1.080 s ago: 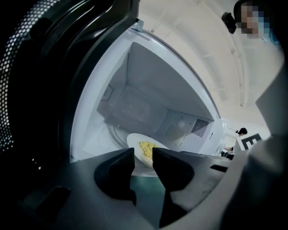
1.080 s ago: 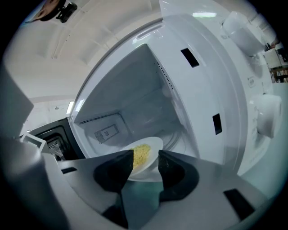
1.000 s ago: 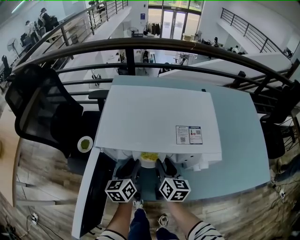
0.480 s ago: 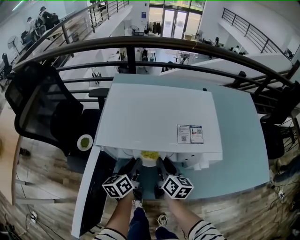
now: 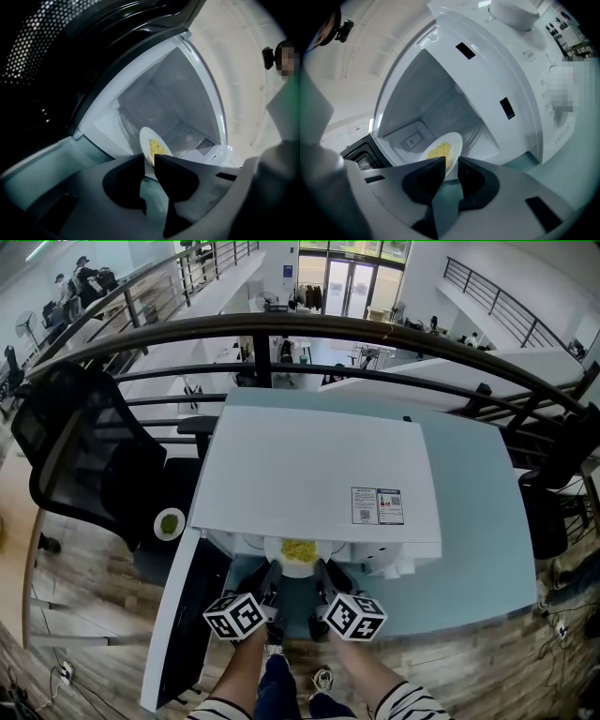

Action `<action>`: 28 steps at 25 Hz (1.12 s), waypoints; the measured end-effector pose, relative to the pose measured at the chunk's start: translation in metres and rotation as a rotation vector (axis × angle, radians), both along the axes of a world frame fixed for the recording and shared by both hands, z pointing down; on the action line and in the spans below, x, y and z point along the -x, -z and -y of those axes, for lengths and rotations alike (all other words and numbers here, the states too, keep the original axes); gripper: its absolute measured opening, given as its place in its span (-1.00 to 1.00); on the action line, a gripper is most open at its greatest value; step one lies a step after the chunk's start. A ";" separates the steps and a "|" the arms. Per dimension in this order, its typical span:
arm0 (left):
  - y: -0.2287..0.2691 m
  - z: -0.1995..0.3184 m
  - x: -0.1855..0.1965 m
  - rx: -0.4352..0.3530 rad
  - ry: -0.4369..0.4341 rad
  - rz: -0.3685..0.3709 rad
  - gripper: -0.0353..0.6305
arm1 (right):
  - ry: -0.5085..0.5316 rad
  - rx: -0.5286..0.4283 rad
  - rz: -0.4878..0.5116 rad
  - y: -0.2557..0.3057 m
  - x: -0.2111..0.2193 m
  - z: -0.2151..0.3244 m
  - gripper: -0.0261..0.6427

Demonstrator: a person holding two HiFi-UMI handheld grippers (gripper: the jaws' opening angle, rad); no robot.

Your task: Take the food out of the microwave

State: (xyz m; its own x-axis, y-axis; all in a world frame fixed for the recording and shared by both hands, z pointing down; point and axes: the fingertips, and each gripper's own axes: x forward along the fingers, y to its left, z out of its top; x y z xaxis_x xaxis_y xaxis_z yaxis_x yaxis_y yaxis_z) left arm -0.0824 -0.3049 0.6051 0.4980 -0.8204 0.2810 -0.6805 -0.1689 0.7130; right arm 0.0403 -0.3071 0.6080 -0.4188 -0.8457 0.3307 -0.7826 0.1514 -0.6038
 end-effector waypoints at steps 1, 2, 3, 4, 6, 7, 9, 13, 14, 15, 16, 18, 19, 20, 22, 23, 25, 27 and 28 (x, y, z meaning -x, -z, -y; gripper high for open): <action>0.000 -0.004 0.000 0.002 0.002 -0.002 -0.66 | 0.001 0.000 0.003 0.000 -0.001 -0.003 -0.65; 0.000 -0.007 -0.001 0.003 0.006 -0.004 -0.66 | 0.002 0.001 0.008 0.002 -0.002 -0.006 -0.66; 0.001 -0.011 -0.001 0.004 0.011 -0.008 -0.66 | 0.003 0.001 0.011 0.003 -0.002 -0.009 -0.66; 0.003 -0.015 -0.002 0.004 0.015 -0.014 -0.66 | 0.006 0.003 0.013 0.005 -0.003 -0.013 -0.67; 0.004 -0.023 -0.005 0.006 0.018 -0.023 -0.66 | 0.011 0.004 0.016 0.008 -0.005 -0.020 -0.67; 0.005 -0.027 -0.006 0.006 0.018 -0.027 -0.67 | 0.012 0.004 0.018 0.009 -0.007 -0.024 -0.67; 0.008 -0.035 -0.009 -0.001 0.019 -0.032 -0.67 | 0.012 0.002 0.023 0.013 -0.010 -0.031 -0.67; 0.017 -0.053 -0.011 -0.014 0.028 -0.021 -0.67 | 0.021 -0.004 0.032 0.021 -0.013 -0.049 -0.68; 0.019 -0.059 -0.011 -0.016 0.032 -0.020 -0.67 | 0.025 -0.005 0.031 0.023 -0.014 -0.055 -0.68; 0.021 -0.065 -0.012 -0.018 0.035 -0.024 -0.67 | 0.030 -0.005 0.030 0.025 -0.014 -0.061 -0.68; 0.023 -0.072 -0.013 -0.020 0.036 -0.029 -0.67 | 0.034 -0.004 0.031 0.027 -0.014 -0.067 -0.68; 0.028 -0.084 -0.013 -0.026 0.043 -0.029 -0.67 | 0.041 -0.004 0.036 0.030 -0.015 -0.079 -0.68; 0.030 -0.089 -0.014 -0.030 0.047 -0.027 -0.68 | 0.045 -0.008 0.037 0.032 -0.015 -0.084 -0.68; 0.033 -0.094 -0.014 -0.035 0.050 -0.026 -0.67 | 0.050 -0.012 0.038 0.034 -0.016 -0.089 -0.68; 0.036 -0.107 -0.017 -0.041 0.052 -0.031 -0.68 | 0.058 -0.019 0.041 0.038 -0.018 -0.100 -0.68; 0.038 -0.114 -0.018 -0.043 0.053 -0.032 -0.68 | 0.063 -0.020 0.042 0.040 -0.019 -0.107 -0.68; 0.042 -0.129 -0.021 -0.049 0.053 -0.028 -0.68 | 0.072 -0.022 0.043 0.044 -0.021 -0.120 -0.68; 0.047 -0.141 -0.023 -0.057 0.054 -0.022 -0.68 | 0.075 -0.027 0.042 0.048 -0.024 -0.132 -0.68; 0.050 -0.146 -0.024 -0.063 0.056 -0.021 -0.68 | 0.076 -0.032 0.042 0.050 -0.025 -0.136 -0.68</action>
State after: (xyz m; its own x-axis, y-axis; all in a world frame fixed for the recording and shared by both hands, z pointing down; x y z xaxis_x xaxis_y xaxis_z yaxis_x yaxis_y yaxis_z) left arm -0.0581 -0.1588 0.5554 0.4559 -0.8628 0.2184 -0.6754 -0.1756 0.7162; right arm 0.0653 -0.1711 0.5576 -0.4950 -0.8208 0.2850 -0.7423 0.2290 -0.6297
